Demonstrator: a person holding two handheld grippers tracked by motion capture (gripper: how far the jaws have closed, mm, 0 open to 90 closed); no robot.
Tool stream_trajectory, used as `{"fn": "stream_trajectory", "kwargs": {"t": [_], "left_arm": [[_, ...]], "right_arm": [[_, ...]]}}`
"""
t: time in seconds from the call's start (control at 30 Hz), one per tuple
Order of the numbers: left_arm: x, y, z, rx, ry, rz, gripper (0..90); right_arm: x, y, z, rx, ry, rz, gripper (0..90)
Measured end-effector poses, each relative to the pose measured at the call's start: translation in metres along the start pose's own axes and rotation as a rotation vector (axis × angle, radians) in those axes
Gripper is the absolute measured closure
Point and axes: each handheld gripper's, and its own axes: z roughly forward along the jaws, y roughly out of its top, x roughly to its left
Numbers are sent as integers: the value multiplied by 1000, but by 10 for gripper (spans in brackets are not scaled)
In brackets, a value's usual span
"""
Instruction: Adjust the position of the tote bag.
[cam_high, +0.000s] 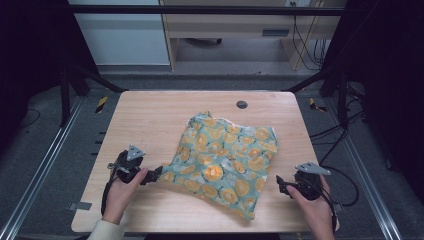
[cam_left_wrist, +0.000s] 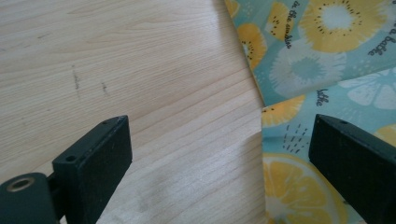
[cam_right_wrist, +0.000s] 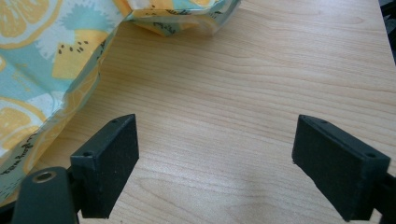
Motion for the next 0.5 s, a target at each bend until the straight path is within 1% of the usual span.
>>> {"fn": "stream_trajectory", "kwargs": {"t": [0.03,0.1,0.13,0.17,0.2,0.23,0.27,0.3,0.33,0.37,0.4,0.47,0.5], "left_arm": [[-2,0,1,-2,-4,-4,58],[-3,1,0,0,-5,0,59],[-5,3,-2,-10,-12,11,59],[-5,3,-2,-10,-12,11,59],[-6,5,-3,-26,-10,20,59],[-5,8,-4,-14,-9,29,59],[-5,12,-4,-17,1,27,60],[-5,12,-4,-17,1,27,63],[-3,16,-3,-22,4,33,65],[-1,28,0,-18,5,41,64],[1,35,3,-12,5,48,67],[4,52,10,-2,8,63,68],[4,52,10,-2,8,63,69]], "right_arm": [[0,0,0,0,1,-5,149],[0,0,0,0,3,4,161],[0,1,-1,-5,11,7,169],[0,1,-1,-5,11,7,169],[1,3,-2,-17,22,11,203],[1,5,-2,-15,18,1,221],[2,9,-4,-17,21,4,252],[2,9,-4,-17,21,4,252],[2,19,-4,-25,37,4,277],[1,24,-4,-29,39,-5,290],[2,31,-3,-29,38,-15,293],[1,44,0,-36,50,-3,297],[1,44,0,-36,50,-3,297]]}}
